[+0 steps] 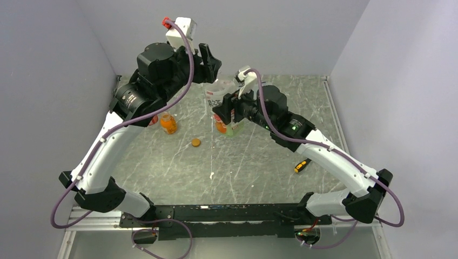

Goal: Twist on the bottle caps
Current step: Screw the bottle cap onto the plastic bottle.

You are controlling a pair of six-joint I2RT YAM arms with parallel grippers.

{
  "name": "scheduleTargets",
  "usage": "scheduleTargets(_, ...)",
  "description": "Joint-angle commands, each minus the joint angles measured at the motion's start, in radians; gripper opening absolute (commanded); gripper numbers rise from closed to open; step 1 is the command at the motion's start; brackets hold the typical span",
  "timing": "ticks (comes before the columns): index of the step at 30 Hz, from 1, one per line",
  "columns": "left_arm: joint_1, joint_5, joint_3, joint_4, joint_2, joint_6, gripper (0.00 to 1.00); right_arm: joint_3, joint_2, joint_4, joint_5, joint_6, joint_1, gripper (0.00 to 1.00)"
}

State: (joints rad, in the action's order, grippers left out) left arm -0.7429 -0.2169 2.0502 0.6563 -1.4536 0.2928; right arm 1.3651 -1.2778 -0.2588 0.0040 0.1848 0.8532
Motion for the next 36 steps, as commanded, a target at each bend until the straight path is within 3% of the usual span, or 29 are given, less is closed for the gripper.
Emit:
scheduleTargets(1, -0.003, -0.072, 0.007, 0.003, 0.006, 0.010, 0.67, 0.054, 0.000, 0.041, 0.036, -0.018, 0.006, 0.14)
scheduleTargets(19, -0.004, -0.043, 0.012, 0.018, -0.038, 0.064, 0.58, 0.062, -0.003, 0.031, 0.036, -0.027, 0.009, 0.13)
scheduleTargets(27, -0.002, 0.004, 0.020, 0.042, -0.044, 0.076, 0.30, 0.052, 0.012, 0.047, 0.010, -0.029, 0.006, 0.10)
scheduleTargets(30, 0.002, 0.059, 0.005, 0.038, -0.025, 0.083, 0.24, 0.041, 0.035, 0.068, -0.118, -0.022, -0.030, 0.08)
scheduleTargets(36, 0.032, 0.340, -0.079, -0.053, 0.054, 0.065, 0.18, -0.041, 0.107, 0.246, -0.661, 0.092, -0.199, 0.07)
